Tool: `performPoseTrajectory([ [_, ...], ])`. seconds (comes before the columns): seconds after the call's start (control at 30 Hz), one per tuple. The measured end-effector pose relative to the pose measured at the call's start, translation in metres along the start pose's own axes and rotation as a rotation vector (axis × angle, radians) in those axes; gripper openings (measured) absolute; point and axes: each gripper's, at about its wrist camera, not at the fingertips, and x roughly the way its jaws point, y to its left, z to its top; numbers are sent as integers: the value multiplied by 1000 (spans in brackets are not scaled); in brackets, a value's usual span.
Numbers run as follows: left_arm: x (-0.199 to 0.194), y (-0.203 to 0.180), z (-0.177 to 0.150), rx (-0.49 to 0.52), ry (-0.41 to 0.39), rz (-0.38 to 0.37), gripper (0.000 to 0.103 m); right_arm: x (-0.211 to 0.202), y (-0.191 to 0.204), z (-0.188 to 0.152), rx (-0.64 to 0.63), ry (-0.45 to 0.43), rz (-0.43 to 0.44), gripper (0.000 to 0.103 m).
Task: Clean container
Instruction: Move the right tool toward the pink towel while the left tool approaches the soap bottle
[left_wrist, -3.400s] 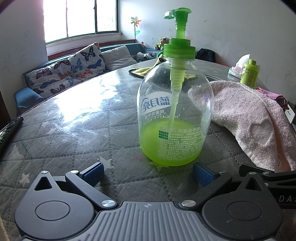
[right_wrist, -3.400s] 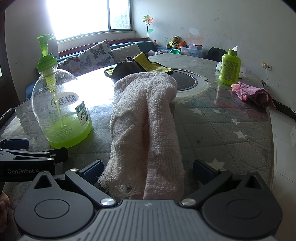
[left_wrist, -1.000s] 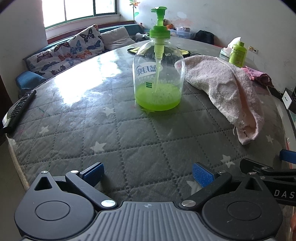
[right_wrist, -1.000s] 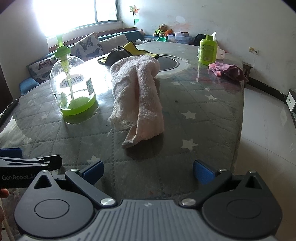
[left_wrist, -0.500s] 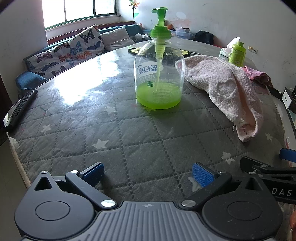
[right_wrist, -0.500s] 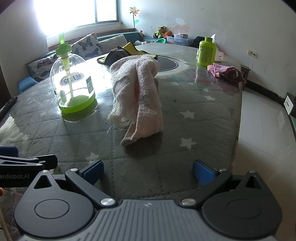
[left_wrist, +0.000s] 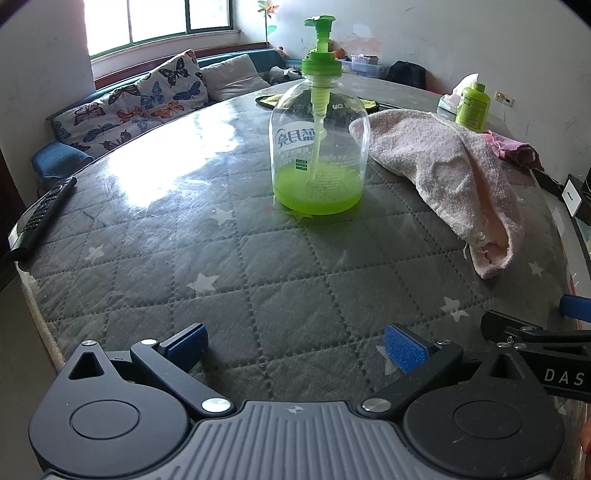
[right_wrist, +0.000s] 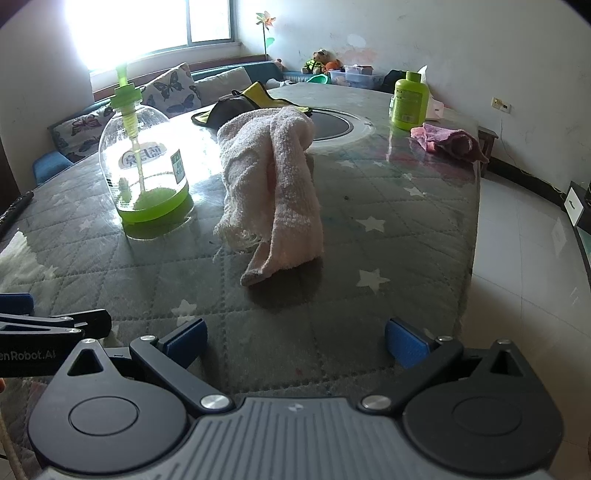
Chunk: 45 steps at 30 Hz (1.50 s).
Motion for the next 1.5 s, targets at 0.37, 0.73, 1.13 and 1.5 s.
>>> performPoseTrajectory([
  [0.37,0,0,-1,3,0,0,103,2,1,0,-1,-1,-8,103],
  [0.73,0,-2,1,-7,7,12,103,3,2,0,-2,-8,-12,103],
  [1.13,0,-1,2,-12,10,15,103,3,1,0,2,-12,-12,103],
  [1.5,2,-3,3,-16,10,21,103,4,1,0,2,-18,-14,103],
])
